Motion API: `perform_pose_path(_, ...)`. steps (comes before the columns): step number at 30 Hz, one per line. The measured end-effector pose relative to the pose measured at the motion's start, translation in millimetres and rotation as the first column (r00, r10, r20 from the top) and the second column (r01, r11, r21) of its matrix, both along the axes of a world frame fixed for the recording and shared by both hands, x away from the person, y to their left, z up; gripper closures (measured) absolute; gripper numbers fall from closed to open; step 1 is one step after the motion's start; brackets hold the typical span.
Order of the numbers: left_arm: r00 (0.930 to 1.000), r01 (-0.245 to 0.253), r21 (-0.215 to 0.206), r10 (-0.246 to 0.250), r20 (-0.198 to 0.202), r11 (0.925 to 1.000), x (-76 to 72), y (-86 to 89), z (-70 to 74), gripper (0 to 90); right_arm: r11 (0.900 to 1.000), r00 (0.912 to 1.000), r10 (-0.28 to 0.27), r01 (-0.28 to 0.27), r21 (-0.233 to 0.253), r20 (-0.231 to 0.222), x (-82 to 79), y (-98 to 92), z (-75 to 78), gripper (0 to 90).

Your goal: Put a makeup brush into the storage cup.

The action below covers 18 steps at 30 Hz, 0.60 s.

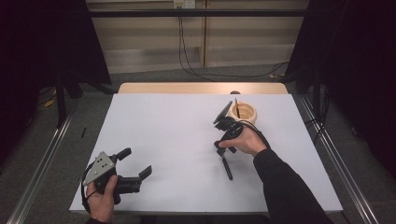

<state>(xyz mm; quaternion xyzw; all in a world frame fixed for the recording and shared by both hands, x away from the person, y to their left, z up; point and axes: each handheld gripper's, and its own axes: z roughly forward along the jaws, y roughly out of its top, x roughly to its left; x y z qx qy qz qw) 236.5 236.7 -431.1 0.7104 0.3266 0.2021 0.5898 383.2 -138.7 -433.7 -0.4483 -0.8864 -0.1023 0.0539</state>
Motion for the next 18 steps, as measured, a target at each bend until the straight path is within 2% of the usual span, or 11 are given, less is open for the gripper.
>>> perform_pose_path(6,1.0,-0.005,-0.004,0.005,-0.002,1.0,-0.4,-1.5,-0.1,1.5,1.0,0.9999,-0.008,0.008,-0.007,-0.008,0.4,0.6,-7.1,53.0)
perform_pose_path(8,1.0,0.0,0.012,0.0,0.001,0.9999,-0.1,-0.1,0.1,1.5,1.0,0.9997,-0.019,0.019,-0.008,-0.013,-0.1,2.6,-8.6,54.8)
perform_pose_path(10,1.0,-0.005,-0.001,0.005,-0.001,1.0,-0.2,-0.8,-0.1,1.5,1.0,0.9999,-0.01,0.01,-0.003,-0.008,0.2,2.7,-9.9,56.1)
perform_pose_path(11,1.0,-0.001,-0.002,0.001,-0.001,1.0,0.0,-0.6,-0.1,1.5,1.0,0.9999,-0.009,0.009,-0.019,-0.005,0.0,2.9,-10.6,56.8)
perform_pose_path(16,1.0,-0.003,0.008,0.003,0.0,1.0,-0.2,-0.5,0.0,1.5,1.0,0.9999,-0.009,0.009,-0.015,-0.011,0.0,3.7,-12.9,60.7)
perform_pose_path(18,1.0,0.006,-0.001,-0.006,0.0,1.0,0.2,-0.9,-0.2,1.5,1.0,0.9997,-0.017,0.017,-0.017,-0.016,-0.1,4.6,-13.4,64.3)
